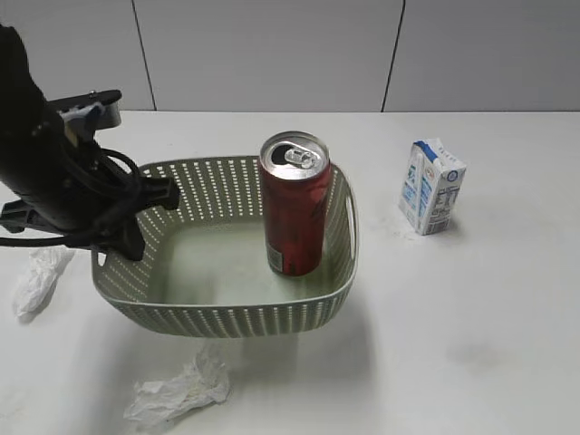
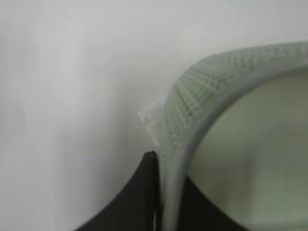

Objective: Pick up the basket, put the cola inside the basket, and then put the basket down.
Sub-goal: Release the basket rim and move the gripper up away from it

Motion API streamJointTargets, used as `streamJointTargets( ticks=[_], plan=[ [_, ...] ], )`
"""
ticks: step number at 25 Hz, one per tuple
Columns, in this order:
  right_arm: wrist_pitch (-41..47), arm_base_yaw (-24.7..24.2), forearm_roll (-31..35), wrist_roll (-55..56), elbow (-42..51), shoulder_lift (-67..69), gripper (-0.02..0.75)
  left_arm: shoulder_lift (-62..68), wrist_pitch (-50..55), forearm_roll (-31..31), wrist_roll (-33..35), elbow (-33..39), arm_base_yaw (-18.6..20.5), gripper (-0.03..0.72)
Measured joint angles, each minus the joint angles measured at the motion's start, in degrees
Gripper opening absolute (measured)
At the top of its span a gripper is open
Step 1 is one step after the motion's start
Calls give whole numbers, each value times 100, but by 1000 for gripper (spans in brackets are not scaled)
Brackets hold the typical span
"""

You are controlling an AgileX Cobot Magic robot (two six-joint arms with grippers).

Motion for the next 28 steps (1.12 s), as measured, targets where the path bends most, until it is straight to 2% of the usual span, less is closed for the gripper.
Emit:
streamJointTargets(
  ticks=[6,16,21,24,26,28],
  plan=[
    [-256,0,-47,0,145,0,579,92,-133,30,0,-149,6,-1],
    [-305,0,-55,0,150,0,531,1295,162,132,5,-1442,74,-1],
    [-305,0,-60,0,150,0,530,1927,238,136,5,-1638,251,16],
    [-305,0,-60,0,150,0,529,2151,249,32,58,-1656,352,100],
    [-305,0,-61,0,150,0,529,2178,256,-34,140,-1670,380,223],
    [-305,0,-61,0,150,0,528,2184,303,-63,241,-1699,400,391]
  ],
)
